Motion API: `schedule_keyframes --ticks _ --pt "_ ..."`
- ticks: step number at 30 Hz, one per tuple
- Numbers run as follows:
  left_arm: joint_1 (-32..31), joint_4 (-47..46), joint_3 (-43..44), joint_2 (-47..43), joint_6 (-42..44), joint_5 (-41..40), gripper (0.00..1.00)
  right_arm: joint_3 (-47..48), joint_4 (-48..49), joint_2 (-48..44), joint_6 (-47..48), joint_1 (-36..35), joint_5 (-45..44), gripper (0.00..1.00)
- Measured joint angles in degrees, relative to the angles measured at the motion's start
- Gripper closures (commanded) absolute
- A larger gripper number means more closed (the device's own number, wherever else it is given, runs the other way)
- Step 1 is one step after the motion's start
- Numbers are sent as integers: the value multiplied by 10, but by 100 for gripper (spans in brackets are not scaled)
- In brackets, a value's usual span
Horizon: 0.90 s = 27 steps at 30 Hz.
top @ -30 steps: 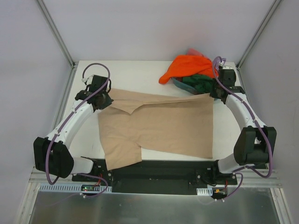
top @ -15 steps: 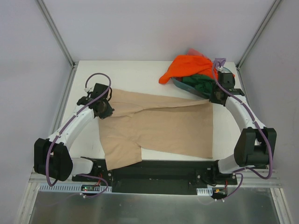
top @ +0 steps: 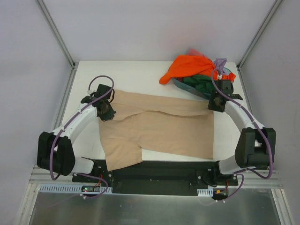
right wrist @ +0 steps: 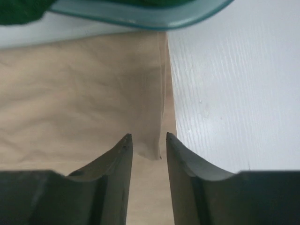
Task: Fold and stack the t-shirts
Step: Fold the flattened tshirt in 1/3 of the way
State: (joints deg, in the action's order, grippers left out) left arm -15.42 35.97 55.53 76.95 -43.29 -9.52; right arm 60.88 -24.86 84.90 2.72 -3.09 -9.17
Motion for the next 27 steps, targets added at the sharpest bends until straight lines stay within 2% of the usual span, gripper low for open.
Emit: schedule_keyframes --ticks 5,8,12,18,22,27 --pt "0 -1 41 47 0 0 100 -31 1 -9 -15 -2 9 32" --pt "0 -2 68 76 0 1 100 -32 5 -14 -18 -16 13 30" --pt "2 -4 116 119 2 5 100 -30 20 -23 -14 -89 27 30" --pt "35 -14 199 187 5 31 100 -16 91 -7 -9 -265 88 31" --pt "66 -25 262 266 9 64 100 27 167 71 -23 -360 134 35" --pt "80 -31 290 334 21 97 100 141 200 215 -29 -427 146 42"
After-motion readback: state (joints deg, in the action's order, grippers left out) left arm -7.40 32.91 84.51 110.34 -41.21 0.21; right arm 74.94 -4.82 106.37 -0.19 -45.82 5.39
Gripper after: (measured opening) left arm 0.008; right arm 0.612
